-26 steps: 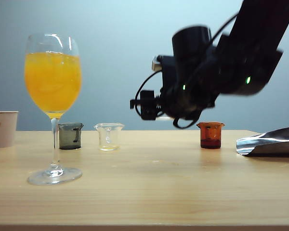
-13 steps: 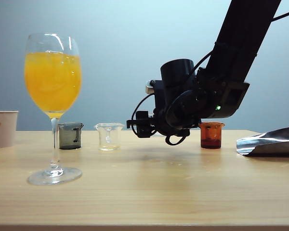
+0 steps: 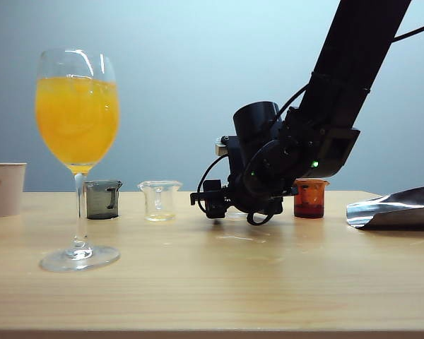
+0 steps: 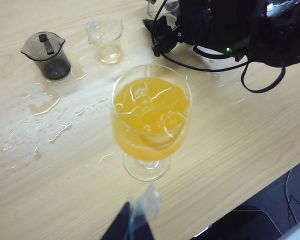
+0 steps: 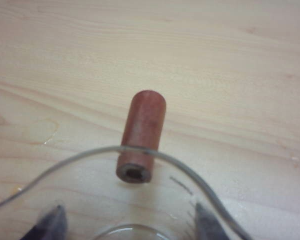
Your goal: Pick up the third measuring cup from the left, pour the pineapple juice inside into the goblet, and finally put the measuring cup back in its original place.
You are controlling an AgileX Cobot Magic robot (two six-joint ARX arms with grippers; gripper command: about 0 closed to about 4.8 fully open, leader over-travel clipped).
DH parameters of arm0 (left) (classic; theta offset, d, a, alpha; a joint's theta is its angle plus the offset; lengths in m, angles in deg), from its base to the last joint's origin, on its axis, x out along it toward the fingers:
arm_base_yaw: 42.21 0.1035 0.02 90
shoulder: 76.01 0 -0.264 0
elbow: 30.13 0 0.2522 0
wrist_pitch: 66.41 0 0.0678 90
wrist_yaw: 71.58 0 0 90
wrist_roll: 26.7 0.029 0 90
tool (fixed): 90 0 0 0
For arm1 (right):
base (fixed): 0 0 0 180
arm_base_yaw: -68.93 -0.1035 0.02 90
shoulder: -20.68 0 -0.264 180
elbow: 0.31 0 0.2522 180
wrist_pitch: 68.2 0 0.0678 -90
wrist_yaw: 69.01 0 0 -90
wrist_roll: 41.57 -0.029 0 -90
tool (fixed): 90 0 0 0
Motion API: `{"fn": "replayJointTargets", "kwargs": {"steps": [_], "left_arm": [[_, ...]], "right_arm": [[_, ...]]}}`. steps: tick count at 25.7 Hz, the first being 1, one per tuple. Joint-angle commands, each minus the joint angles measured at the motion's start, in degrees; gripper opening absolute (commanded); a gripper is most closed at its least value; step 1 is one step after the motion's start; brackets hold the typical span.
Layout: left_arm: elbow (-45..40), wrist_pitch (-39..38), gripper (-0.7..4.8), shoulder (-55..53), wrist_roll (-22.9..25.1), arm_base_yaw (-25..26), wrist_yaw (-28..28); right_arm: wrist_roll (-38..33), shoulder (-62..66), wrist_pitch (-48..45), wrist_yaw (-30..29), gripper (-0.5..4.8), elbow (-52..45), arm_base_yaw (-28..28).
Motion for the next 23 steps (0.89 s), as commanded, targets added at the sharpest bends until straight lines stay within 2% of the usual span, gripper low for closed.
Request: {"fn": "replayJointTargets", "kwargs": {"steps": [1, 4, 8, 9, 10, 23], "left_arm": [[0.28, 0.44, -0.04, 0.17, -0.20, -0.02, 0.04], [0.28, 0.44, -0.05, 0.17, -0.20, -0.02, 0.04], [0.28, 0.42, -0.04, 0.17, -0.20, -0.02, 0.04], [0.28, 0.42, -0.04, 0.17, -0.20, -0.02, 0.04], [0.28, 0.42, -0.05, 0.17, -0.20, -0.02, 0.04], [0.28, 0.44, -0.04, 0.15, -0.20, -0.02, 0.04]], "right_arm": [[-2.36, -0.20, 1.29, 0.09, 1.07, 0.07, 0.20], [-2.36, -0.20, 0.74, 0.07, 1.18, 0.07, 0.20], [-2.36, -0.26, 0.76, -0.44, 3.21, 0.07, 0.17], [-2.38, -0.33, 0.76, -0.52, 4.17, 0.07, 0.04], [-2.38, -0.55, 1.01, -0.81, 4.75, 0.00, 0.02], [-3.67, -3.65, 6.32, -2.32, 4.76, -0.09, -0.24]]}}
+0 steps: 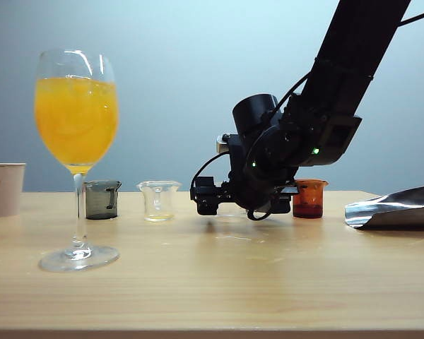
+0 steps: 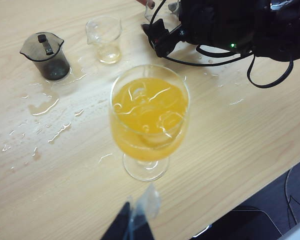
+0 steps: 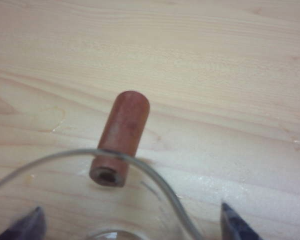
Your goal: Pick up the third measuring cup from the left, pour the pineapple juice inside into the goblet, and finally put the measuring cup back in its original place.
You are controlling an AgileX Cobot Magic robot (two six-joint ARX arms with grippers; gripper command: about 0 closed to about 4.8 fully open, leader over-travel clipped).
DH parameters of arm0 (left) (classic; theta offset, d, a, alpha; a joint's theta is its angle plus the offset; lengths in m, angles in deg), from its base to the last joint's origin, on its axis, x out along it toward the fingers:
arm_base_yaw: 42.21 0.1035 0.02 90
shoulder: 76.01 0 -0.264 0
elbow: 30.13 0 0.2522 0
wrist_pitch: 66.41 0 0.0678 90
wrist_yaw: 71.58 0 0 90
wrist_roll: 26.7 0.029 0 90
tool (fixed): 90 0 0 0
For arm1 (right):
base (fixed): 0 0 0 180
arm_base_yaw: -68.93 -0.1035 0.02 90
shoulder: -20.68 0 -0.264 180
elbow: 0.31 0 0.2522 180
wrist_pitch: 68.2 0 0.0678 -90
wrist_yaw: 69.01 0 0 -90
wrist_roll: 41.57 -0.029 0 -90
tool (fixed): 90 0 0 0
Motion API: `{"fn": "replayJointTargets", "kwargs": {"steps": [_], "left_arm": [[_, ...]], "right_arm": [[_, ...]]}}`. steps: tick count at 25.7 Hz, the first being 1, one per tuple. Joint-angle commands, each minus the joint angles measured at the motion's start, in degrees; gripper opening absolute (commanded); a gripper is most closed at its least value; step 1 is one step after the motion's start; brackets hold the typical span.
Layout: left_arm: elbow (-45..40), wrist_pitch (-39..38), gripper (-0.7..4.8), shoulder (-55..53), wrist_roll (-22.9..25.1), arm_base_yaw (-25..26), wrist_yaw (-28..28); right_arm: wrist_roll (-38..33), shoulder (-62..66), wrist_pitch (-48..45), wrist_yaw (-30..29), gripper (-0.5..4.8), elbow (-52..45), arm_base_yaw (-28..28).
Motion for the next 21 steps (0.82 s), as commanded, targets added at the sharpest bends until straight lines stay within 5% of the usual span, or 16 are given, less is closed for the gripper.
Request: {"fn": "replayJointTargets", "kwargs": {"steps": [1, 11, 16, 19, 21], "left_arm": [[0.28, 0.42, -0.04, 0.11, -0.20, -0.02, 0.04], [0.28, 0.44, -0.04, 0.11, -0.20, -0.02, 0.04], [0.28, 0.39, -0.05, 0.13, -0.20, -0.02, 0.04], [0.28, 0.42, -0.05, 0.13, -0.20, -0.02, 0.04], [0.28, 0.42, -0.05, 0.13, -0.20, -0.02, 0.04]], "right_arm": [[-1.81, -1.44, 1.53, -0.63, 4.76, 0.00, -0.09], [-2.56, -0.09, -3.69, -2.05, 4.75, 0.04, 0.72], [-1.92, -1.66, 2.38, -2.93, 4.74, 0.00, 0.66], [-1.79, -2.14, 2.91, -2.93, 4.50, 0.00, 0.68], [-1.84, -2.38, 2.10, -3.50, 3.72, 0.00, 0.66]]}}
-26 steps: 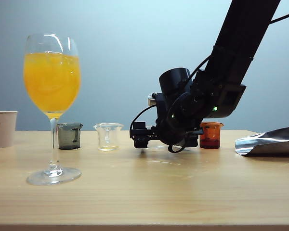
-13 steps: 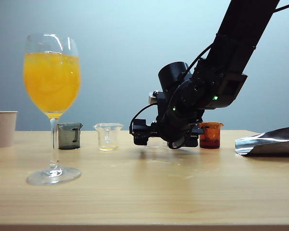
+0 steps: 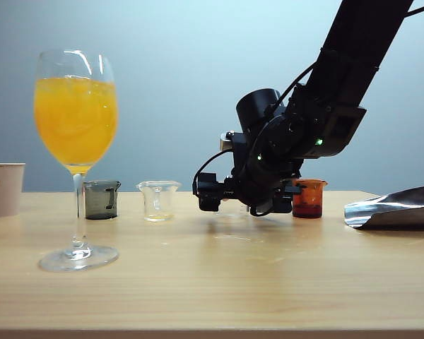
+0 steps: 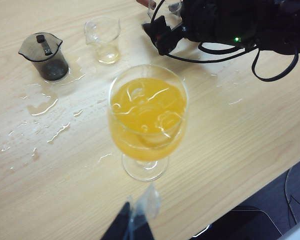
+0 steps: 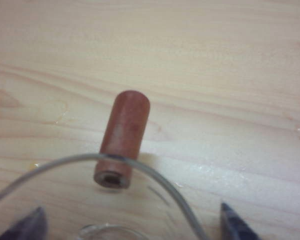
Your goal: Pick up the third measuring cup from the left, pour the pineapple juice inside into the goblet, and finally put the measuring cup back in its original place.
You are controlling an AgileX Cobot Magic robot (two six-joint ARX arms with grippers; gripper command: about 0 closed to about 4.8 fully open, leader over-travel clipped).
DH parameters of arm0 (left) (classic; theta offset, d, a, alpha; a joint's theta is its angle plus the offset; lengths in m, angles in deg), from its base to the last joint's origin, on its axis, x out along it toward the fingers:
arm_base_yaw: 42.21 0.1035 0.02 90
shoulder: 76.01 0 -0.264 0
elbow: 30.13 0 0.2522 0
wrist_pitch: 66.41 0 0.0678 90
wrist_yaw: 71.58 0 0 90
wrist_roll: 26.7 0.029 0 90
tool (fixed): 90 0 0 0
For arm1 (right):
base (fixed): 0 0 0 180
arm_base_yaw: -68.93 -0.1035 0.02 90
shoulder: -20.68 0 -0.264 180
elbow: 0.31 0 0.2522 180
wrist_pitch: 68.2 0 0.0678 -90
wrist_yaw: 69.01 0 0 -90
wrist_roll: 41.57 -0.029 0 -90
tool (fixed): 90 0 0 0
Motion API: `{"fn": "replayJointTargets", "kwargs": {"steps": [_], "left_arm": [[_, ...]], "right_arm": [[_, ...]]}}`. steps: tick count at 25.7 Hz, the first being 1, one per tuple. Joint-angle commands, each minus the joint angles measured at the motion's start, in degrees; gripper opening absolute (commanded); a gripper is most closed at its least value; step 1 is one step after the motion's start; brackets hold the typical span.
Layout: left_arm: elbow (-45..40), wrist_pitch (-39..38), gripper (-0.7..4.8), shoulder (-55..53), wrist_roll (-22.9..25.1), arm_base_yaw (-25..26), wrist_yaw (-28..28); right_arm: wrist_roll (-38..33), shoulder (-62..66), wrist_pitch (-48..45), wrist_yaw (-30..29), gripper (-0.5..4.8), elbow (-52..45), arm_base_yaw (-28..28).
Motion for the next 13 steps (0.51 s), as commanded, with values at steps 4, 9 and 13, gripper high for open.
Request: {"fn": "replayJointTargets", "kwargs": {"steps": [4, 9, 13], "left_arm": [[0.28, 0.44, -0.05, 0.11, -0.20, -0.02, 0.04], [0.28, 0.42, -0.05, 0.11, -0.20, -0.02, 0.04], [0.28, 0.44, -0.05, 0.11, -0.20, -0.02, 0.04]], "right_arm": [[0.02, -0.85, 1.25, -3.10, 3.88, 0.11, -0.28], [-0.13, -0.85, 2.69, -4.48, 4.79, -0.02, -0.28], [-0.17, -0.87, 1.79, -4.55, 4.79, -0.02, -0.28]]}}
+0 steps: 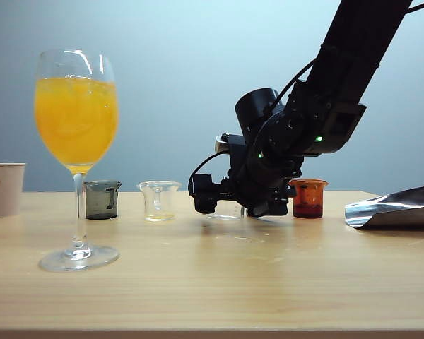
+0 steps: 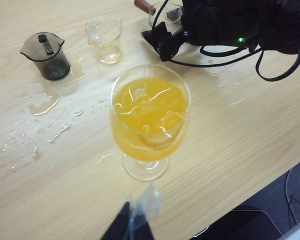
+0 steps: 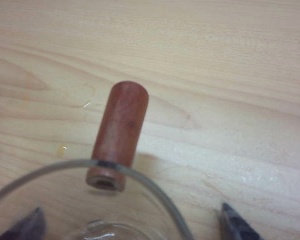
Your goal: Pick up the third measuring cup from the left, pour the pineapple juice inside into the goblet, and finally put the measuring cup back in its original place.
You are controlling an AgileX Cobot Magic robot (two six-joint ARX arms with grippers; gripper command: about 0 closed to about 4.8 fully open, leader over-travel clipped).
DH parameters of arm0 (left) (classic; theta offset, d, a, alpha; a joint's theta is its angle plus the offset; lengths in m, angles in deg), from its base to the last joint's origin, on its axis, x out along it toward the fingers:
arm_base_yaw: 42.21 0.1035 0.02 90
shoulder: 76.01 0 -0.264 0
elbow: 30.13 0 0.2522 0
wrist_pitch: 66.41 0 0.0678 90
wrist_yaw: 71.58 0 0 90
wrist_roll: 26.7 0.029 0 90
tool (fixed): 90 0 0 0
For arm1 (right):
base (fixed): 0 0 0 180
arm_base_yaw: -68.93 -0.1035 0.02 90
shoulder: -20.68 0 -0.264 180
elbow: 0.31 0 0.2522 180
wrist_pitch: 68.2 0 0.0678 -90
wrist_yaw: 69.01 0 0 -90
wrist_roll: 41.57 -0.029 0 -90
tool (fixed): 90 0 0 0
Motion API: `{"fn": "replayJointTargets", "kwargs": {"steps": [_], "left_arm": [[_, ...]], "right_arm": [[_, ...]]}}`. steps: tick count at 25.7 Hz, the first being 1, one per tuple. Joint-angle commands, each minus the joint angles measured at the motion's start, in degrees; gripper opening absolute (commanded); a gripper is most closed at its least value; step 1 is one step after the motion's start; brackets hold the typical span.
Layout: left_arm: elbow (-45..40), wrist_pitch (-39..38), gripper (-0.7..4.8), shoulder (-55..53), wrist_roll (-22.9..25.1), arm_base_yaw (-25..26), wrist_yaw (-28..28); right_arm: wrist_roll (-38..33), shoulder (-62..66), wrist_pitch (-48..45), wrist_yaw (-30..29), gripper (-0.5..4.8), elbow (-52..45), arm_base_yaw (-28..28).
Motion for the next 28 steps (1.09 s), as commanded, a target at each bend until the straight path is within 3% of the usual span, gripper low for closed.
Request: {"fn": "replayJointTargets", "kwargs": {"steps": [1, 4, 9, 14, 23, 28], "left_arm": [[0.28, 0.44, -0.04, 0.11, -0.20, -0.02, 0.04], [0.28, 0.44, -0.04, 0.11, -0.20, -0.02, 0.02], [0.28, 0.44, -0.05, 0.09, -0.20, -0.02, 0.04], [0.28, 0.42, -0.04, 0.09, -0.20, -0.02, 0.07], [0.28, 0.42, -0.05, 0.09, -0.20, -0.02, 0.04], [0.28, 0.44, -0.05, 0.09, -0.20, -0.02, 0.04]], "right_arm": [[-0.42, -0.68, 0.90, -0.52, 4.79, 0.02, -0.09], [-1.49, -1.05, 4.63, -5.05, 4.79, -1.05, -0.07], [-7.37, -1.90, 2.43, -6.32, 4.79, -6.93, -0.07], [0.39, -3.93, -0.59, -5.77, 4.79, -8.26, 0.85], [0.37, -11.85, 9.49, -6.54, 4.79, -9.94, 1.29], [0.20, -25.38, 12.79, -6.12, 4.79, -18.93, 1.75]]}}
